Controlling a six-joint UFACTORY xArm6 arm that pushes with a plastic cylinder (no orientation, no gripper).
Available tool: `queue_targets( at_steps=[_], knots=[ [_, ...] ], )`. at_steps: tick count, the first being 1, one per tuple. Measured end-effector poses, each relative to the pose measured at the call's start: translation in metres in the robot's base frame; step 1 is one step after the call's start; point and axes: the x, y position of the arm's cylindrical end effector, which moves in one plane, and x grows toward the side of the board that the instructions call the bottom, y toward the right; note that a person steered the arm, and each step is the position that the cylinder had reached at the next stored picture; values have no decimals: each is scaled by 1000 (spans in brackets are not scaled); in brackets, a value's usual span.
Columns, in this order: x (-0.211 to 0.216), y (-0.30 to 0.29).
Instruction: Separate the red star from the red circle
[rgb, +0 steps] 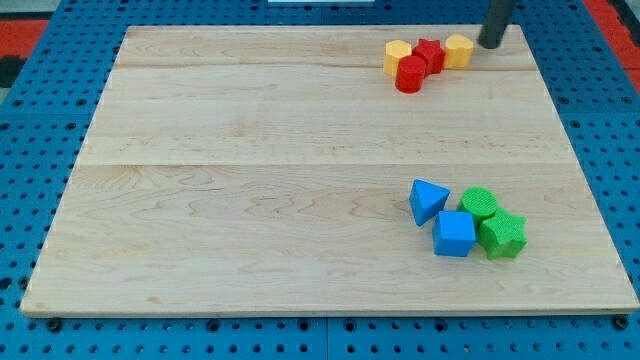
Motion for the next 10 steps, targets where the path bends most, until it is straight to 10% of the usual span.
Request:
queue_targets(
  at_steps=[2,10],
  knots=[
    [35,-119],
    [105,-126]
  ],
)
